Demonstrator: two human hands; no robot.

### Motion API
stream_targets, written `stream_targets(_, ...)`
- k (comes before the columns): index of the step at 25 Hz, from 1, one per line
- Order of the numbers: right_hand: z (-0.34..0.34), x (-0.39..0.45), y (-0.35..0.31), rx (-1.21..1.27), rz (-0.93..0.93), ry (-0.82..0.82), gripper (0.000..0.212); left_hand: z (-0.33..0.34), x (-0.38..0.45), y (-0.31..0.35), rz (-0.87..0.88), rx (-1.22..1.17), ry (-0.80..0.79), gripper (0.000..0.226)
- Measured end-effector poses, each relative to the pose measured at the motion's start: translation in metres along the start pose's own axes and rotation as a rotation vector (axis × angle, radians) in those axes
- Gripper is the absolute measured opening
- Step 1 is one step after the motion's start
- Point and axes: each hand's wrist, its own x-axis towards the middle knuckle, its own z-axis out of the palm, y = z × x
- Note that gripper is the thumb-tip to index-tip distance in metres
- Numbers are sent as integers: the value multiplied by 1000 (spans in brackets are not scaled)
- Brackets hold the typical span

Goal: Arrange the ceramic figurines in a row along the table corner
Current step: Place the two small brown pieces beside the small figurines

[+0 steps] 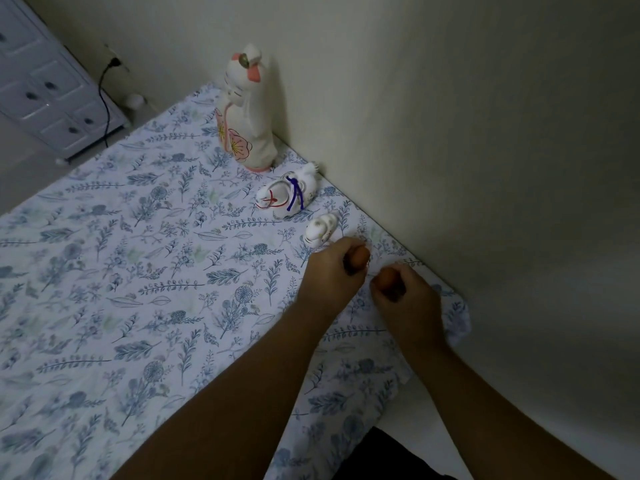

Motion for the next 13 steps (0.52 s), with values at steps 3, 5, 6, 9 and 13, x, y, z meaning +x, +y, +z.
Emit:
stream_targets(3,3,-3,2,3,4,-15,11,1,0,0,-23,20,-10,34)
stream_targets(5,2,-3,1,11,-1,-31,13,0,0,2,-10,30,-31,37)
stream_targets(6,0,-1,0,24,14,-48,18,-1,0,4,-8,35,-42,40)
stream_targets(9,-6,3,-3,76,30,-96,53,-6,-4,5,21,58,-51,49)
stream_targets(13,-25,-7,-30,-138,-126,-10,60,-34,-31,10,-30,9,19,50)
